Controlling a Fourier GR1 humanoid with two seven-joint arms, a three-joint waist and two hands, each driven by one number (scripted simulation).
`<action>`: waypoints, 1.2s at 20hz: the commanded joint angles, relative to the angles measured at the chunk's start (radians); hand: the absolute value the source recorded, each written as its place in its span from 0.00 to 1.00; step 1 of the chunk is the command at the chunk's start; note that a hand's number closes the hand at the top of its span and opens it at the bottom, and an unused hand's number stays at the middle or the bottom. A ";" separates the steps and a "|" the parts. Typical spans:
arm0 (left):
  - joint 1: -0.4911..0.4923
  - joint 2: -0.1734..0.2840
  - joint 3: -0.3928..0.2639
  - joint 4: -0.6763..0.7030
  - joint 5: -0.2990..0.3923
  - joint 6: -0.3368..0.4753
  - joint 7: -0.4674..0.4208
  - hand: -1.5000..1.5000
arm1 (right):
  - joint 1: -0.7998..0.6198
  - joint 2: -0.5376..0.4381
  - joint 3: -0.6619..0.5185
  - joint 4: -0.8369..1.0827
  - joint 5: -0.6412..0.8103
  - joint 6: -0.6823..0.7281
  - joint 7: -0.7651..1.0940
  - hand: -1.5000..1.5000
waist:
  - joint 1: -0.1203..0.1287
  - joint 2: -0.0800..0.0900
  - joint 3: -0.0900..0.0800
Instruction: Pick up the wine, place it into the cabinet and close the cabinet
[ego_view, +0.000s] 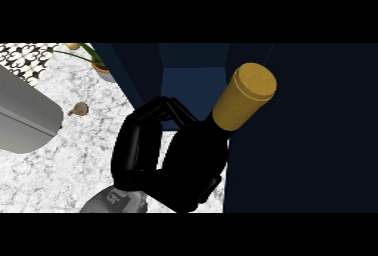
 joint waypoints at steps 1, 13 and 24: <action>-0.088 -0.001 -0.008 0.032 -0.008 0.067 0.059 1.00 | 0.020 0.015 0.014 -0.109 -0.036 -0.019 0.030 0.00 | 0.005 0.000 0.000; -0.236 -0.001 0.004 0.259 0.015 0.172 -0.040 1.00 | -0.016 -0.008 -0.011 -0.145 -0.070 -0.022 0.099 0.00 | -0.003 0.001 -0.001; -0.200 -0.001 -0.045 0.314 0.180 0.246 -0.193 1.00 | -0.012 -0.036 -0.086 -0.183 -0.148 -0.014 0.124 0.00 | -0.008 0.000 -0.001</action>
